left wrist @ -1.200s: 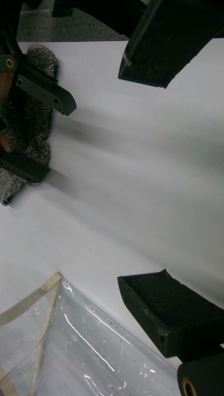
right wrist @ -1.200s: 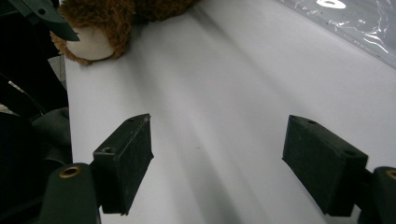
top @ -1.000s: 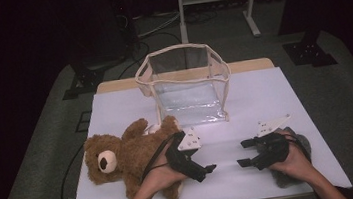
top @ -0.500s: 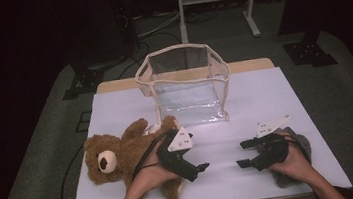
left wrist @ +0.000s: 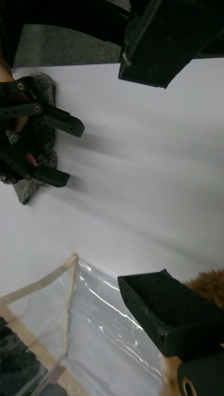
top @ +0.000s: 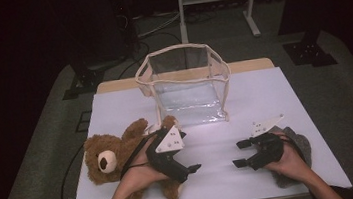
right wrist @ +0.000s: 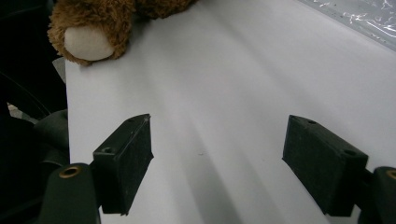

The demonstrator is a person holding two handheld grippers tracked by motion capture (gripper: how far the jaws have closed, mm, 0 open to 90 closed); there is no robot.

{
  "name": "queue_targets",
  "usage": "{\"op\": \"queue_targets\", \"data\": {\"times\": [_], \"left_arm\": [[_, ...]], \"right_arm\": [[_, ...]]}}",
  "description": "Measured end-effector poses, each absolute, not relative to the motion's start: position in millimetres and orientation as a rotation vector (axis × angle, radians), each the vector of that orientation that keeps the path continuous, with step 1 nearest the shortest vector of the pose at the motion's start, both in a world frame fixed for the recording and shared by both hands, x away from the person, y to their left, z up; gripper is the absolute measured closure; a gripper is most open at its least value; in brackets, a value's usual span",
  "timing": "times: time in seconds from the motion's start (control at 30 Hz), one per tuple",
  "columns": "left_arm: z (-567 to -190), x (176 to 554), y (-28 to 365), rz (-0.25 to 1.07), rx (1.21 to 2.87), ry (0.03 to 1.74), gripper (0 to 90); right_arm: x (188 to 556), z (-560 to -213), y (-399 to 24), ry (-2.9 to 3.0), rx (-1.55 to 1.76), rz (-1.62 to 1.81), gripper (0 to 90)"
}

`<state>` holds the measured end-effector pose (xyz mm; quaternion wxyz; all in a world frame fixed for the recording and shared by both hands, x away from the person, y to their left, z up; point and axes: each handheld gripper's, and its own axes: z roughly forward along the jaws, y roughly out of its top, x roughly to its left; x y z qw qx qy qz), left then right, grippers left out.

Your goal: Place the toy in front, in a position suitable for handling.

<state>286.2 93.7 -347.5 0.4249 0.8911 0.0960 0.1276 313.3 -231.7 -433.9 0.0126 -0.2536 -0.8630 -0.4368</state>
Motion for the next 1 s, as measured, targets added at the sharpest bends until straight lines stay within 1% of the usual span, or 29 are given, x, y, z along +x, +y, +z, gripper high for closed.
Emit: {"op": "queue_targets", "data": {"times": [0.23, 0.27, 0.3, 0.63, 0.83, 1.0], "left_arm": [[-335.6, 283.9, 110.9, 0.322, 2.218, 0.232, 3.0], [-333.8, 283.9, 114.2, 0.320, 2.224, 0.228, 4.4], [-332.3, 283.4, 117.5, 0.331, 2.227, 0.228, 5.5], [-315.7, 282.5, 164.8, 0.423, 2.215, 0.249, 5.5], [-316.1, 283.8, 190.9, 0.450, 2.219, 0.285, 5.8], [-319.8, 283.1, 213.2, 0.477, 2.211, 0.320, 7.9]], "right_arm": [[312.1, -434.2, -231.2, -2.697, -0.782, -1.355, 22.4], [312.0, -434.4, -230.9, -2.698, -0.783, -1.356, 22.4], [311.8, -434.4, -230.6, -2.698, -0.783, -1.356, 22.5], [311.0, -435.5, -227.6, -2.705, -0.775, -1.346, 22.6], [310.8, -436.4, -225.5, -2.703, -0.766, -1.343, 22.8], [310.7, -437.3, -223.3, -2.704, -0.762, -1.330, 22.8]]}}
